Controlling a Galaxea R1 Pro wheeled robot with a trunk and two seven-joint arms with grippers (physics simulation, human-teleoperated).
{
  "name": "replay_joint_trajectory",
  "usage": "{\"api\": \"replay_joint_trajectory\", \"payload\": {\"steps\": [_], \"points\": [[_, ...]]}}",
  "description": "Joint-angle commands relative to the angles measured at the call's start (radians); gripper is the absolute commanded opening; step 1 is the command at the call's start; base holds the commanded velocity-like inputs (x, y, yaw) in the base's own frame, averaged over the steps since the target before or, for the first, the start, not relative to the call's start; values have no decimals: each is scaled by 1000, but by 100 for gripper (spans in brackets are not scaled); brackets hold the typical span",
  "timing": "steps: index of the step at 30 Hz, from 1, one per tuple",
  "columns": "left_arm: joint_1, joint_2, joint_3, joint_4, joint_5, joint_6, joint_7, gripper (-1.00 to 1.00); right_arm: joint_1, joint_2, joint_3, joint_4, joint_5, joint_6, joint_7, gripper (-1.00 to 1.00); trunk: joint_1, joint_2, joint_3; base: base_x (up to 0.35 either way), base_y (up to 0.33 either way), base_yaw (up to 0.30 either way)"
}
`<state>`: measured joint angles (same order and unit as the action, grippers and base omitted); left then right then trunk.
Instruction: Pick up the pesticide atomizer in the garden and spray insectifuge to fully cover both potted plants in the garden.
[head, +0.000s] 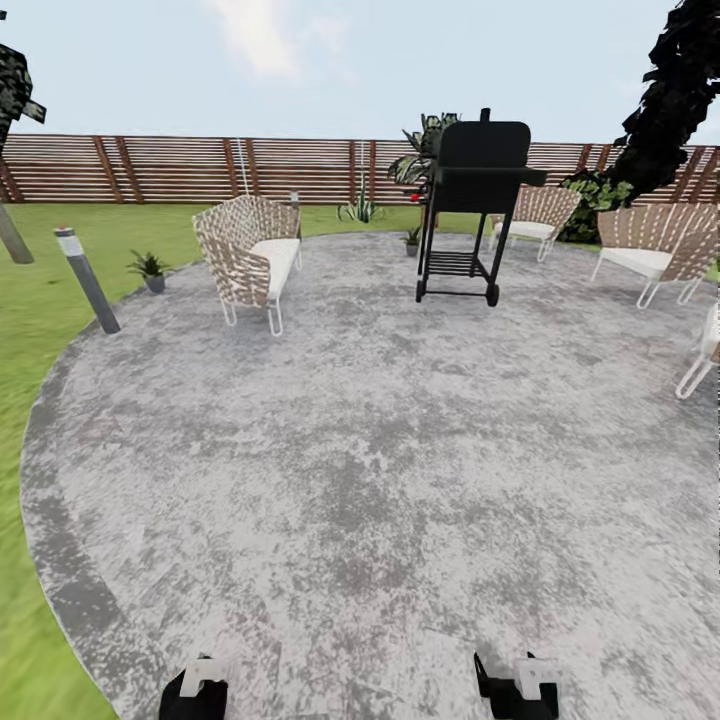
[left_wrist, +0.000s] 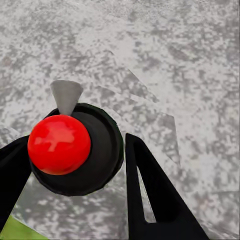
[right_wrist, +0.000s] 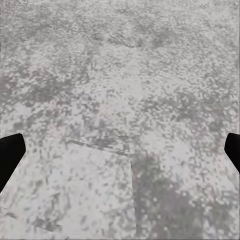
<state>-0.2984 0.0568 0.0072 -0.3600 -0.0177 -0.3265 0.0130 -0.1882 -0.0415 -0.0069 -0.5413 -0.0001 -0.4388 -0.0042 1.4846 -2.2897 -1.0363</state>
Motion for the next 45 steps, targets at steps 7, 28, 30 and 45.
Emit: {"api": "replay_joint_trajectory", "payload": {"steps": [7, 28, 30, 45], "points": [[-1, 0, 0, 1, -2, -3, 1, -100, -1, 0, 0, 1, 1, -3, 0, 100, 0, 0, -1, 339, 0, 0], [-1, 0, 0, 1, -2, -3, 2, -100, 0, 0, 0, 1, 1, -3, 0, 100, 0, 0, -1, 339, 0, 0], [-1, 0, 0, 1, -2, -3, 2, -100, -1, 0, 0, 1, 2, -3, 1, 100, 0, 0, -1, 339, 0, 0], [-1, 0, 0, 0, -2, -3, 1, -100, 0, 0, 0, 0, 2, -3, 1, 100, 0, 0, -1, 339, 0, 0]]}}
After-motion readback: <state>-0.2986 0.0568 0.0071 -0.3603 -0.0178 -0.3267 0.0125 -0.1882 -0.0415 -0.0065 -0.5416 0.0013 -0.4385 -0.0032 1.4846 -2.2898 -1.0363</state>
